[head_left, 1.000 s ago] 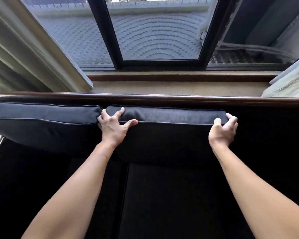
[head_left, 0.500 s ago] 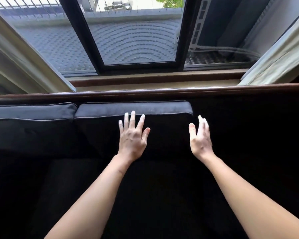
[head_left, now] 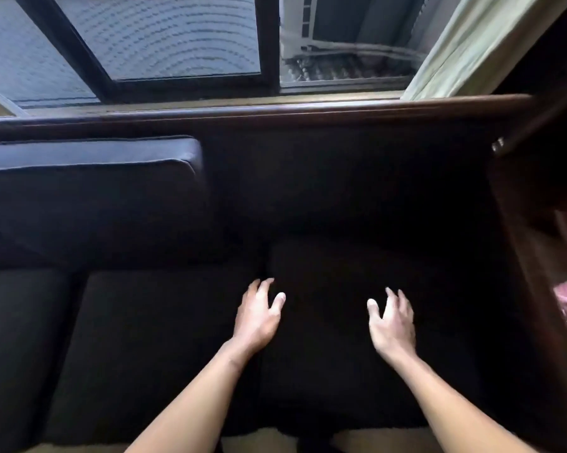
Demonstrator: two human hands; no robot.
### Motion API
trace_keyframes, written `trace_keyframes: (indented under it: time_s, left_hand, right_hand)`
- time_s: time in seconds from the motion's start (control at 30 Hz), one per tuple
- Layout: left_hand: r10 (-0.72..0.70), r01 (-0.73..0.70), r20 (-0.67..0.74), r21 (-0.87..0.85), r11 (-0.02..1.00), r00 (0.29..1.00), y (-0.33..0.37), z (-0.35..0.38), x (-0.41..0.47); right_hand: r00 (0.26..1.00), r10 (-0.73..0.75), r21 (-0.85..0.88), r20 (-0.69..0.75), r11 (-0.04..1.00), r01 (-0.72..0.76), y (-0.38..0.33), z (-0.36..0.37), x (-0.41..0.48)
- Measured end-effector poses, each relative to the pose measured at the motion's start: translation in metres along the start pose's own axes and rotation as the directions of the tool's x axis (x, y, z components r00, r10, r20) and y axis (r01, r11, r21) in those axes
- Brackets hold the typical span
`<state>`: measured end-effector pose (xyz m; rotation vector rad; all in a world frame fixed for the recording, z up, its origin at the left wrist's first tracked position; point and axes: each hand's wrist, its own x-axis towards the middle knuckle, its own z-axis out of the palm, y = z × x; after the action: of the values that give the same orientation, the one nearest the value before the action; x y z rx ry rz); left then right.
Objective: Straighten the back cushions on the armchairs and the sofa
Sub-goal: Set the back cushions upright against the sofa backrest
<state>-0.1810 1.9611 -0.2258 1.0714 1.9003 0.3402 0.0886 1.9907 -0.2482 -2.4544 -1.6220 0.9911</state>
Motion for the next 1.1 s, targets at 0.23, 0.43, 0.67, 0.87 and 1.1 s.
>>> trace_keyframes:
  time_s: [0.23, 0.43, 0.67, 0.87, 1.1]
  left_hand:
    - [-0.325, 0.327, 0.042, -0.070, 0.942, 0.945, -0.019, 0.068, 0.027]
    - [-0.346, 0.334, -0.089, -0.129, 0.934, 0.934, -0.035, 0.084, 0.075]
    - [-0.343, 0.328, -0.253, -0.103, 0.939, 0.905, -0.041, 0.098, 0.110]
    - [-0.336, 0.300, -0.267, -0.169, 0.939, 0.903, -0.049, 0.097, 0.115]
    - [-0.376, 0.320, -0.219, -0.252, 0.913, 0.900, -0.042, 0.079, 0.099]
  right_hand:
    - [0.996, 0.084, -0.268, 0.001, 0.960, -0.081, 0.071, 0.014, 0.059]
    - [0.990, 0.058, -0.327, -0.128, 0.940, -0.097, 0.095, 0.010, 0.108]
    - [0.929, 0.205, -0.135, -0.309, 0.957, -0.257, 0.098, -0.001, 0.165]
    - [0.797, 0.506, 0.130, -0.330, 0.860, -0.493, 0.091, -0.018, 0.185]
    - [0.792, 0.466, 0.206, -0.393, 0.885, -0.418, 0.079, -0.035, 0.155]
